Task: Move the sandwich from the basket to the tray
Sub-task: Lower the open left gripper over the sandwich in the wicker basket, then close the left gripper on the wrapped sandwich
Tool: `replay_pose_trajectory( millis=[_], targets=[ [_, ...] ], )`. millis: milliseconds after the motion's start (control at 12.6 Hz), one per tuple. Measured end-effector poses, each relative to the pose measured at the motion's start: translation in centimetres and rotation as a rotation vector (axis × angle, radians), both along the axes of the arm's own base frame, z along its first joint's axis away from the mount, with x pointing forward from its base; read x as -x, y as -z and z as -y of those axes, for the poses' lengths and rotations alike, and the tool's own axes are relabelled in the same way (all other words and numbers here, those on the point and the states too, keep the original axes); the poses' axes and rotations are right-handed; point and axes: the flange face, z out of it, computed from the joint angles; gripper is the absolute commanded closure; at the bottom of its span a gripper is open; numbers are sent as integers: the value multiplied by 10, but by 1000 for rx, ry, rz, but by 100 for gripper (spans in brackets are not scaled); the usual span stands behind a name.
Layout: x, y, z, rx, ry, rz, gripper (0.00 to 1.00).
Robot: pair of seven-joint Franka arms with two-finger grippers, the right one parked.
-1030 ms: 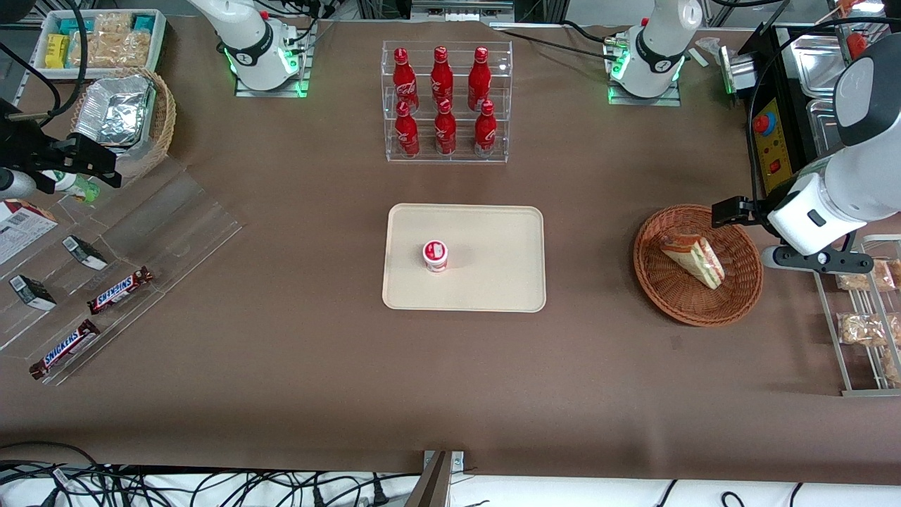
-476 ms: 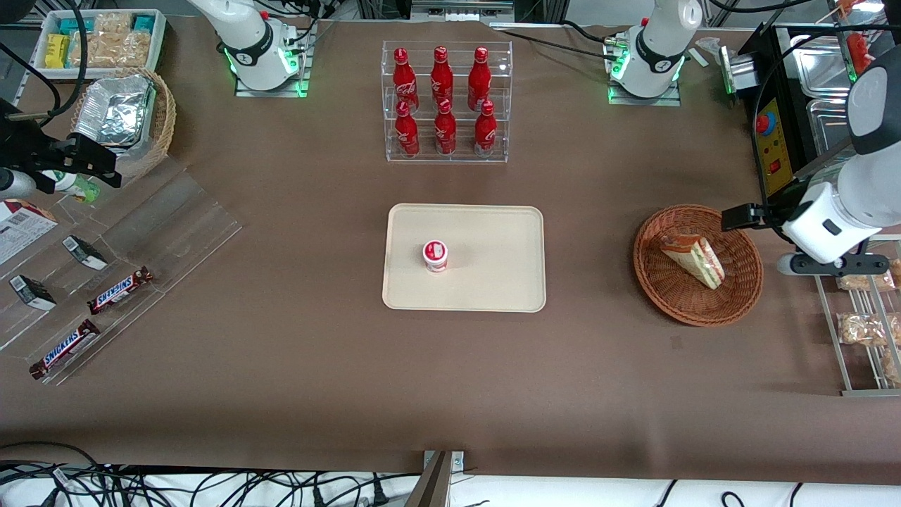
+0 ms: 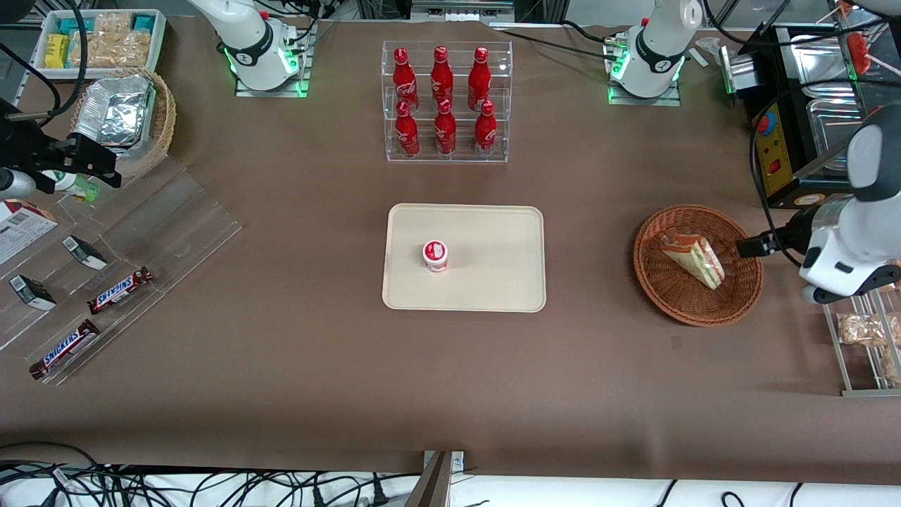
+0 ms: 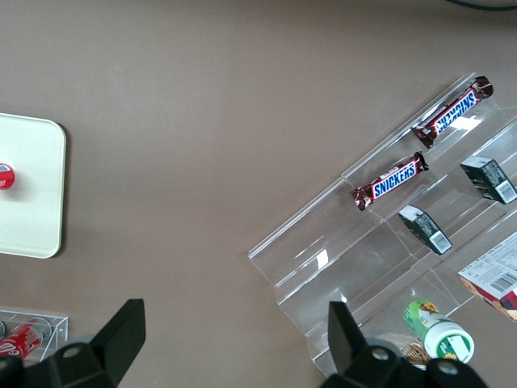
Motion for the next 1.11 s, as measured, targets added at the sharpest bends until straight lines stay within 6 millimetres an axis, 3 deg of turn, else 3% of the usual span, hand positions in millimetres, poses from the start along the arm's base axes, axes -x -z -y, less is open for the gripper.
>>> replay_pose_trajectory(
  millis=[238, 555, 872, 1110],
  targets=[
    [-8, 55, -7, -49, -140, -4, 0],
    [2, 100, -27, -69, -280, 9, 0],
    [22, 146, -15, -71, -293, -14, 0],
    [33, 166, -10, -69, -288, -27, 0]
  ],
)
